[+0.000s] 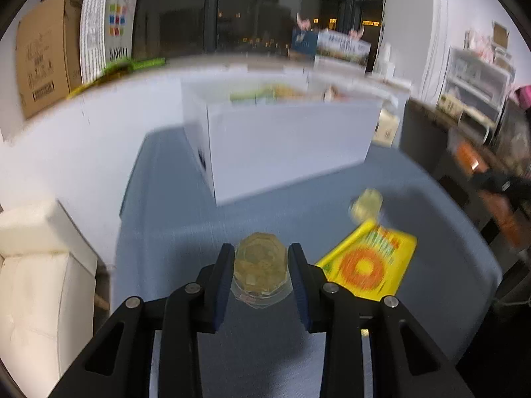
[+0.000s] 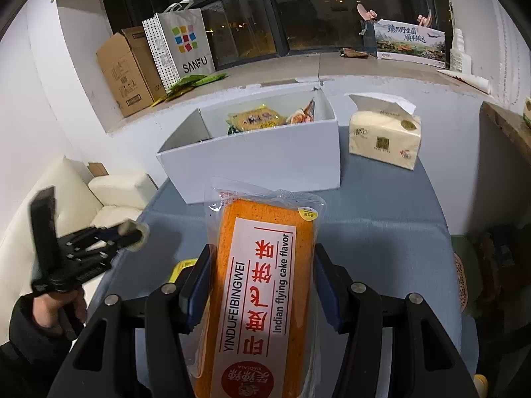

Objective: Organize snacks
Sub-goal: 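Lift the cake packet with the right tool while the left grasps a jelly cup, then drop the cake packet and jelly cup into the white box, opening both tools, then grasp the last jelly cup with the right tool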

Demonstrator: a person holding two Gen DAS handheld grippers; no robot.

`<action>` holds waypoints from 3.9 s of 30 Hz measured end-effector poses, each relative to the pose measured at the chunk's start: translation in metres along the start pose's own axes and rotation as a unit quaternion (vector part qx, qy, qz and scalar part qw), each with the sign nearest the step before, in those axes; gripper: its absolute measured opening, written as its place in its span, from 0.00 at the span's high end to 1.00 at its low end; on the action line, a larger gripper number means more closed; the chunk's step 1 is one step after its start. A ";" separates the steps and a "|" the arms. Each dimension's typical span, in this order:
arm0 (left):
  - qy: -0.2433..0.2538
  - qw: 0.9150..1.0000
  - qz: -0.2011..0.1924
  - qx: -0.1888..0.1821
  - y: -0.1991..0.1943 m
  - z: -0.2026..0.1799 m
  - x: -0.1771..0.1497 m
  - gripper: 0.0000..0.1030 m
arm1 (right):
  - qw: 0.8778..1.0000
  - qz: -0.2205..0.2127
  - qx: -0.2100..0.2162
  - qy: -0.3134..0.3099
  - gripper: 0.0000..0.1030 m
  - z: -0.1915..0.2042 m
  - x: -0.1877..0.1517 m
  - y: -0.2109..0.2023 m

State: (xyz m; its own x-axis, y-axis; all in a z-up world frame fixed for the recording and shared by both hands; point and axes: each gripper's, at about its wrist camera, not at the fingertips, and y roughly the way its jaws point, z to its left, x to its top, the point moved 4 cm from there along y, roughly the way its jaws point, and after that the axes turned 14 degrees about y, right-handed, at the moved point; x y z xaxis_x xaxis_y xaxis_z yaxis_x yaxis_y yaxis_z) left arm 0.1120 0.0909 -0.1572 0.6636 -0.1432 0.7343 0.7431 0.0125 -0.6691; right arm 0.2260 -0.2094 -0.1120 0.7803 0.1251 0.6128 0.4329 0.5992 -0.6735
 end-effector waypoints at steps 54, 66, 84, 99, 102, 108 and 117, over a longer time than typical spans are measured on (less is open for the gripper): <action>0.003 0.994 -0.105 0.013 0.001 0.041 0.152 0.00 | 0.988 -0.106 0.066 -0.092 0.00 0.046 0.139 0.001; -0.007 0.993 -0.108 -0.040 -0.056 -0.033 0.063 0.00 | 0.997 -0.018 0.072 -0.030 0.00 -0.006 -0.001 0.001; 0.026 0.994 -0.077 -0.078 -0.057 -0.069 0.021 0.00 | 0.995 0.072 0.001 -0.073 0.00 0.018 -0.006 0.120; 0.049 0.993 -0.042 -0.096 -0.038 -0.077 0.005 0.00 | 0.995 0.083 -0.019 -0.047 0.67 0.000 -0.003 0.128; 0.056 0.993 -0.017 -0.106 -0.026 -0.081 0.005 0.00 | 0.997 0.063 0.003 -0.044 0.67 0.001 0.003 0.104; 0.092 0.985 0.014 -0.142 0.007 -0.091 0.008 0.00 | 0.998 0.024 0.034 -0.041 0.67 -0.002 0.005 0.045; 0.171 0.949 0.075 -0.255 0.076 -0.094 0.017 0.00 | 0.999 -0.007 0.036 -0.040 0.66 -0.017 0.001 -0.006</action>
State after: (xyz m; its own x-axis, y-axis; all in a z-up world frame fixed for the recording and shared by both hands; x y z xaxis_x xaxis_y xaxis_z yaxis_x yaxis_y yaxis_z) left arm 0.1711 -0.0033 -0.2063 0.6270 -0.4905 0.6051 0.4465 -0.4103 -0.7952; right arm 0.2315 -0.2258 -0.1145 0.7344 0.1781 0.6549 0.4070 0.6566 -0.6350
